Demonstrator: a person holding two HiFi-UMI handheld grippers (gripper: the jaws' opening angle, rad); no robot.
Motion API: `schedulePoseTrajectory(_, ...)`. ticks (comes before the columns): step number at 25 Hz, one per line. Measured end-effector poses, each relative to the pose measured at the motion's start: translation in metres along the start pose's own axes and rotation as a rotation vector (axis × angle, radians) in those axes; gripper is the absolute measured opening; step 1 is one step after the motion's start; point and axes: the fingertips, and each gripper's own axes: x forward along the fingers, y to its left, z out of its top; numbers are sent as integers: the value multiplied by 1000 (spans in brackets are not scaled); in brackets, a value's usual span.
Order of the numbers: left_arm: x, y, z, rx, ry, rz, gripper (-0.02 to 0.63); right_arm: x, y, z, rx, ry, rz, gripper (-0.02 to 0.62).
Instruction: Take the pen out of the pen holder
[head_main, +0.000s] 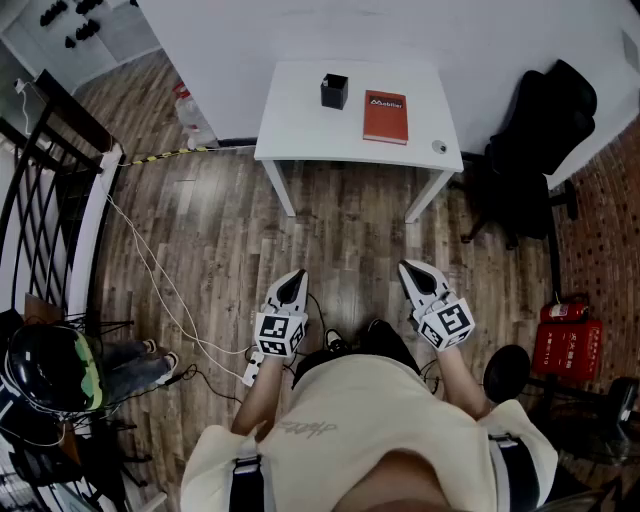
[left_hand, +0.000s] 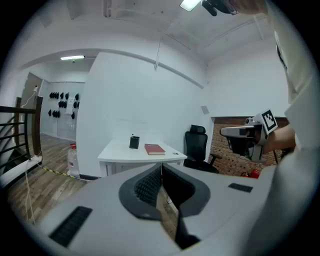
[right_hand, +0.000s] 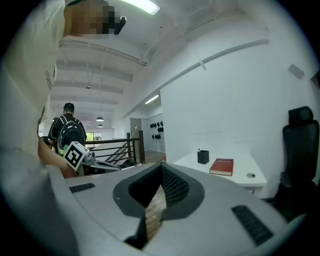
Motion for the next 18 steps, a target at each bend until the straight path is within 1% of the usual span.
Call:
schedulePoseTrajectory(6,-6,2,-10,-31,12,7,20,4,6,3,6,-8,9,6)
schedulePoseTrajectory(9,-6,10,-17,-48,30,17,20,2,5,-2,7,18,3,6)
schedulePoseTrajectory(13,8,17,-21,-64,42,28,19,6,-9,-16,27,54,-2,6)
schedulePoseTrajectory(18,44,30,-13,-51,56,39,19,37,-38,-21,39,58,20,6)
